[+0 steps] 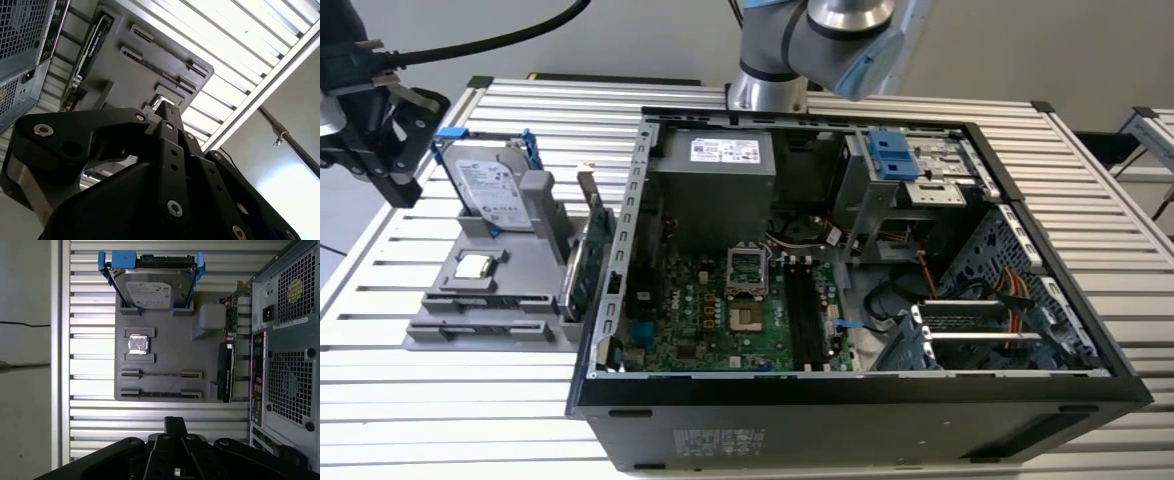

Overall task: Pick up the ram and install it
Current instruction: 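Reach for the ram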

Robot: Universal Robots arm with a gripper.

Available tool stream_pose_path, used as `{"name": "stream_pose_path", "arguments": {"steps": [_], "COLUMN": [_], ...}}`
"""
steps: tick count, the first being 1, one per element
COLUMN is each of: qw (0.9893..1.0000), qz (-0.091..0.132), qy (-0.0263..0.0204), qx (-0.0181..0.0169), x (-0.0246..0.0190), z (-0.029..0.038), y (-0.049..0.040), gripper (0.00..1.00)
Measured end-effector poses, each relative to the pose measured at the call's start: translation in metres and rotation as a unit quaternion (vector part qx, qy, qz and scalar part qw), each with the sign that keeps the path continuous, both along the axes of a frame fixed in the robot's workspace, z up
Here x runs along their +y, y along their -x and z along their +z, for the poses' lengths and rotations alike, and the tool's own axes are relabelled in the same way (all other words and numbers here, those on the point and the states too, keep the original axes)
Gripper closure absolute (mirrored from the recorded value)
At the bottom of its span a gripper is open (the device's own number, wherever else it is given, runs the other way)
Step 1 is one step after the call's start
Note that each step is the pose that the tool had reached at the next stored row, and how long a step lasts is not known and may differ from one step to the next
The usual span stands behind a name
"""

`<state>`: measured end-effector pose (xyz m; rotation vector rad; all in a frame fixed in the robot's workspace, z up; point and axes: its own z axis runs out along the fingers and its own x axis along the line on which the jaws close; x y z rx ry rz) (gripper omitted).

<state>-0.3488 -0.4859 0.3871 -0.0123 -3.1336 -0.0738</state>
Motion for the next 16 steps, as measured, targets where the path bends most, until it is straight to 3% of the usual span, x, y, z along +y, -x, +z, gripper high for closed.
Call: {"name": "stream_pose_path", "arguments": {"steps": [16], "qw": [0.9998], "qz": [0.018], "qy": [0.0], "qx": [0.0], "x": [0.0], "z": [0.0], "y": [0.0], "gripper": [1.0]}}
